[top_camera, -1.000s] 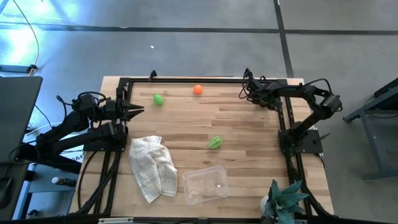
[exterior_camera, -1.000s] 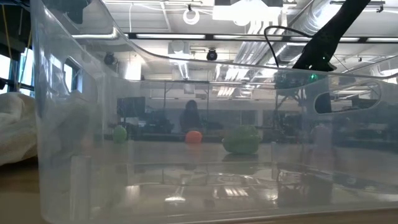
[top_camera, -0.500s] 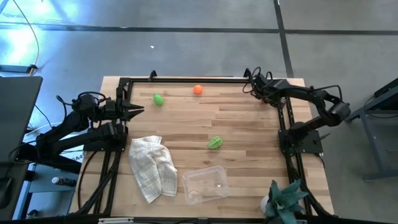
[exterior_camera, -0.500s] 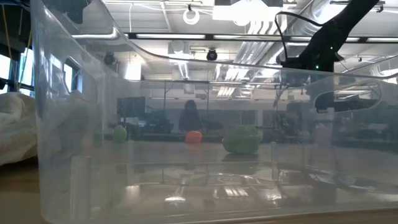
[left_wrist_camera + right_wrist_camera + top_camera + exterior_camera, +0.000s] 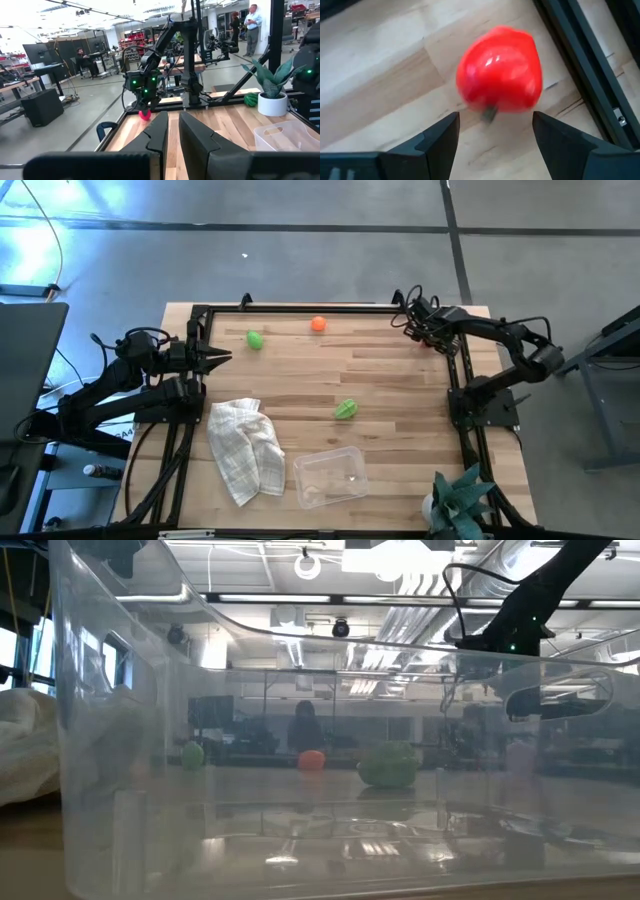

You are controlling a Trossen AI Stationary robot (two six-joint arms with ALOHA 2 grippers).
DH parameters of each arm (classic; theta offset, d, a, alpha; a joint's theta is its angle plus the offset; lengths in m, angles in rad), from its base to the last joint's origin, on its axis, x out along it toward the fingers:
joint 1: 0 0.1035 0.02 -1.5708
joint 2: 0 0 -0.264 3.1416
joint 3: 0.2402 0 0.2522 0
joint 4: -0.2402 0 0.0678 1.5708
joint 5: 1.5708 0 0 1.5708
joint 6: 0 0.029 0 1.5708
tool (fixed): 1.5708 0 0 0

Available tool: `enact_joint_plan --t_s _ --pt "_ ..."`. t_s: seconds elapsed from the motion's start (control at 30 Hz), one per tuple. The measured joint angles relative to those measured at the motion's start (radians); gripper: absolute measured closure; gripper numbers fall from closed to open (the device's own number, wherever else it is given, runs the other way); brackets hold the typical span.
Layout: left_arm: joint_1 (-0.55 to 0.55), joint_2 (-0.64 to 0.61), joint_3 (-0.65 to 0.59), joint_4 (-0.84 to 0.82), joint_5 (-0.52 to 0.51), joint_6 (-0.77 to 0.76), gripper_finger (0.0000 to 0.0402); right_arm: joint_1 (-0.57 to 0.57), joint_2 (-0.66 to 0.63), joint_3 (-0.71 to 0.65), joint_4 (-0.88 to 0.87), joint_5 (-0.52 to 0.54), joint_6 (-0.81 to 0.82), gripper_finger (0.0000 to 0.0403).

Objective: Pick and placing Produce into tupperware
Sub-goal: Put the red apple into the transparent bin

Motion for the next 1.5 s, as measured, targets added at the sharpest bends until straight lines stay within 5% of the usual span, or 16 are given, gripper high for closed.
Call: enact_joint_plan --t_s 0.53,0.73,1.0,1.13,1.5 --pt "0.000 0.000 0.000 0.000 0.000 0.000 0.0364 0.044 -0.243 0.004 -0.029 -0.028 -0.089 0.0161" --pt "0.000 0.000 0.000 0.000 0.000 0.000 0.0364 0.021 -0.330 0.128 -0.185 -0.031 -0.165 0.0162" --pt "0.000 0.000 0.000 0.000 0.000 0.000 0.0364 -0.089 -0.255 0.426 -0.462 -0.037 -0.320 0.0163" --pt "0.000 0.000 0.000 0.000 0.000 0.000 0.0364 -0.159 -0.168 0.514 -0.577 -0.134 -0.435 0.0163" --pt "0.000 0.000 0.000 0.000 0.000 0.000 0.0364 -0.179 -0.113 0.454 -0.640 -0.209 -0.547 0.0163"
